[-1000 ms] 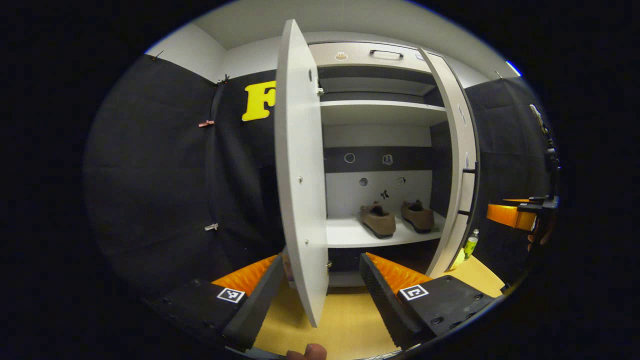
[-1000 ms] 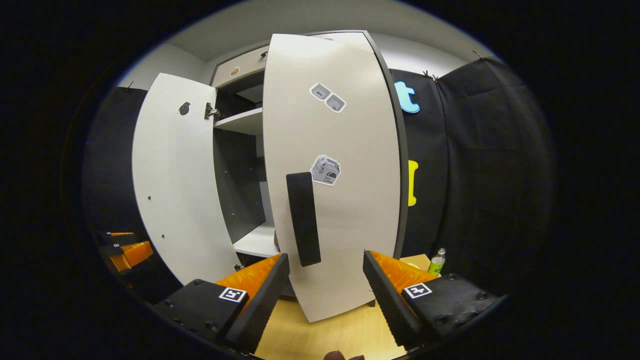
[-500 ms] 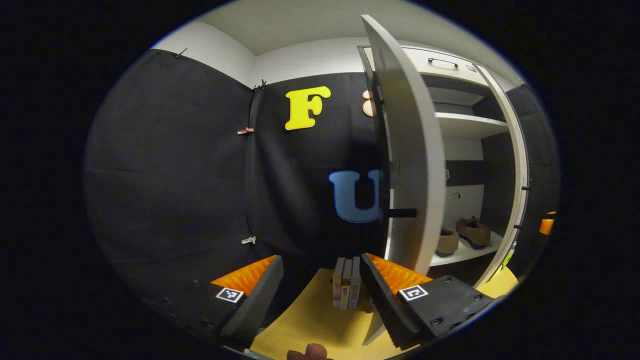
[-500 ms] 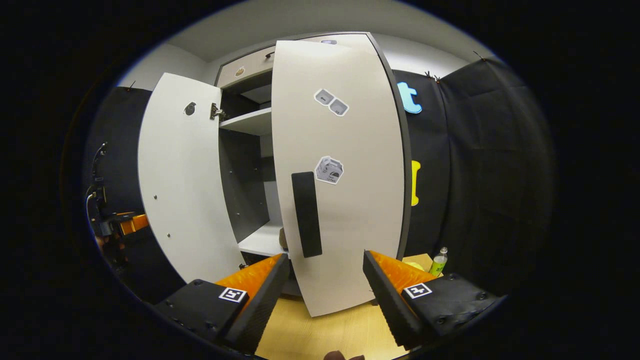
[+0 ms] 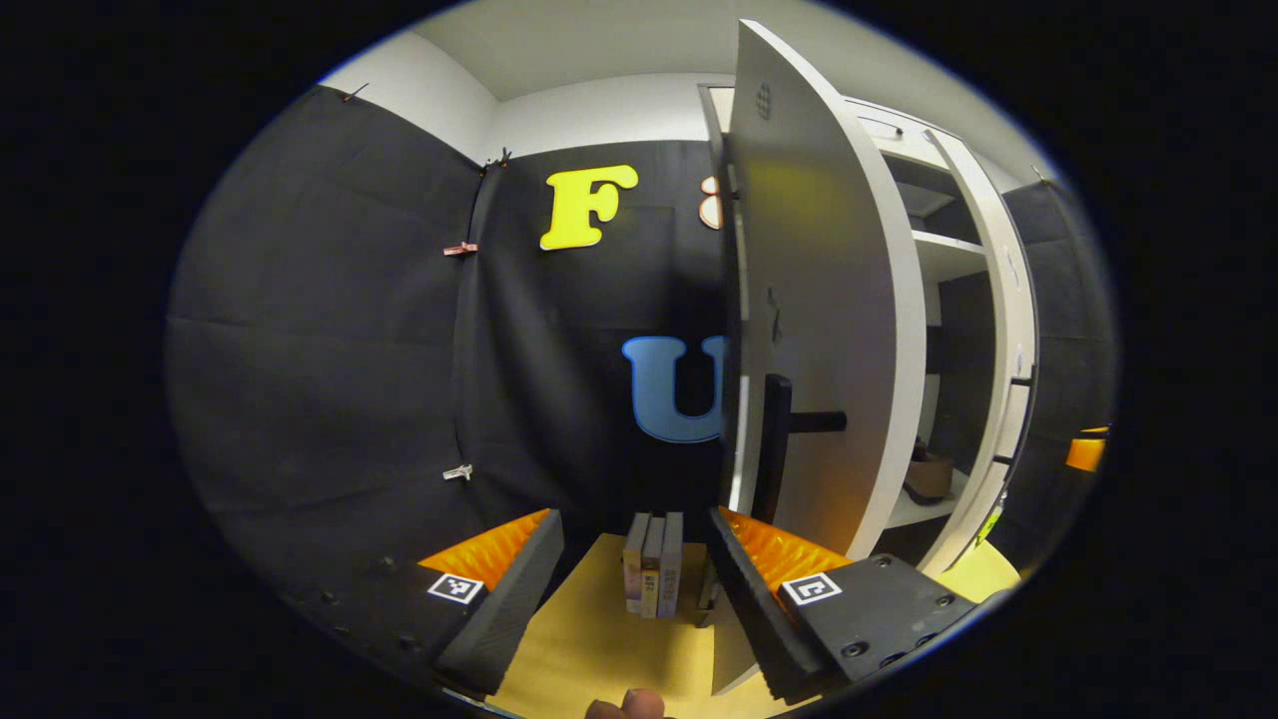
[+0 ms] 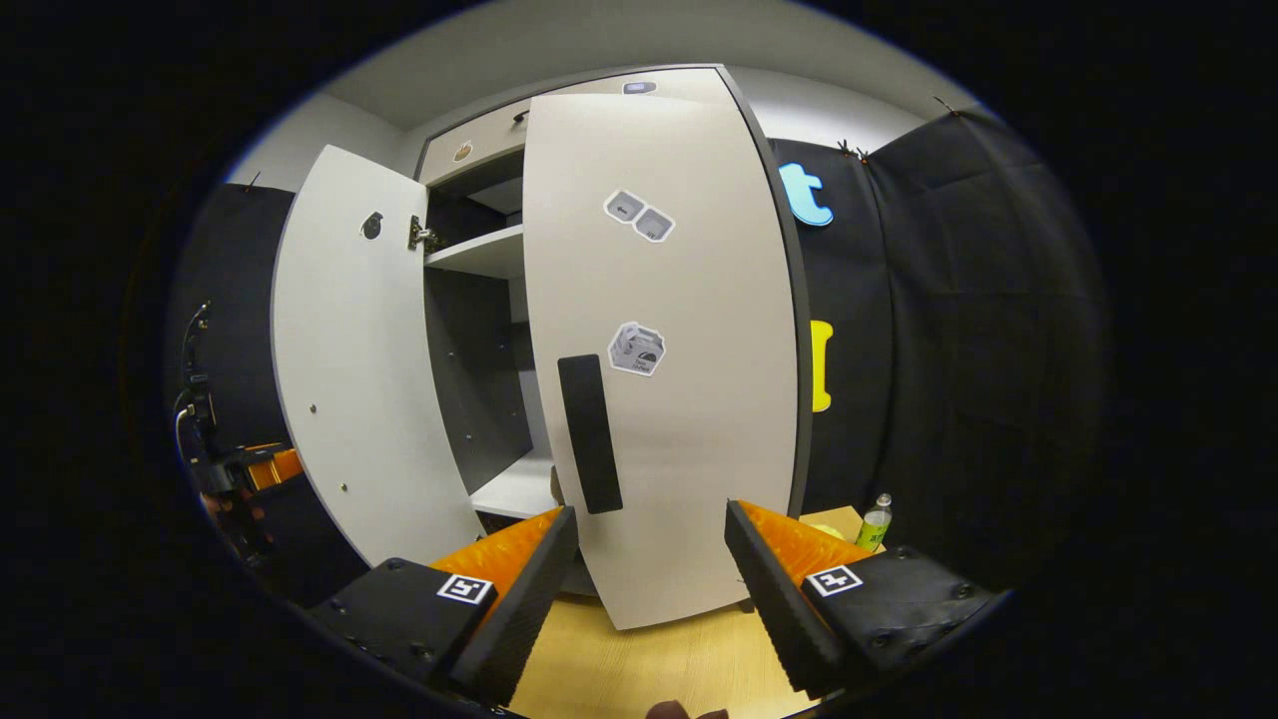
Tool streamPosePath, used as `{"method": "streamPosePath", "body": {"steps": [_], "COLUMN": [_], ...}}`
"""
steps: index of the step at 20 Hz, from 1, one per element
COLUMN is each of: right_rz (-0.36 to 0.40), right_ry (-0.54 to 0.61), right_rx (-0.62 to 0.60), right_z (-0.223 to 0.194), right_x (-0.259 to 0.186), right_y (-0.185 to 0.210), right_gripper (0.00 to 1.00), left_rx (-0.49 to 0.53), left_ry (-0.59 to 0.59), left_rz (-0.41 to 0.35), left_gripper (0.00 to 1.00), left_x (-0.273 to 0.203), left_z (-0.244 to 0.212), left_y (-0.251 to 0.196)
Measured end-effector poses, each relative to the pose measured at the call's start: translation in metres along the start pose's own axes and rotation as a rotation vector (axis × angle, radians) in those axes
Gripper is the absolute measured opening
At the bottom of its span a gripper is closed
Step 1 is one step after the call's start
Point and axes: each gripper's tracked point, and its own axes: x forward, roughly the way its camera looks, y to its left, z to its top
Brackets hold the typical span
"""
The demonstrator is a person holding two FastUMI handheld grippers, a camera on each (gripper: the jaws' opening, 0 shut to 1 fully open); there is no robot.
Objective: Grab one shoe with the right hand and put it into the shoe cabinet, grab the other shoe with the left hand and put it into the shoe cabinet; then close the right door with the right hand and the left door with the left hand.
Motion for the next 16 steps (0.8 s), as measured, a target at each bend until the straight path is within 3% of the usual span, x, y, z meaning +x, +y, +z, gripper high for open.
{"method": "streamPosePath", "body": {"steps": [6, 7, 9, 16], "right_rz": [0.012, 0.012, 0.015, 0.048], "right_ry": [0.02, 0.022, 0.028, 0.029], "right_rx": [-0.022, -0.019, -0.022, -0.021], "right_z": [-0.001, 0.0, -0.001, 0.005], "right_x": [0.028, 0.031, 0.034, 0.046], "right_y": [-0.006, -0.006, -0.006, 0.001], "right_gripper": [0.98, 0.98, 0.98, 0.98], "left_rx": [-0.01, -0.01, -0.008, -0.032], "left_ry": [-0.018, -0.018, -0.015, 0.008], "left_rz": [-0.113, -0.13, -0.159, -0.154], "left_gripper": [0.89, 0.94, 0.94, 0.94], "left_x": [0.007, 0.01, 0.018, 0.03], "left_z": [-0.003, -0.004, -0.009, -0.02], "left_y": [-0.101, -0.117, -0.143, -0.164]}}
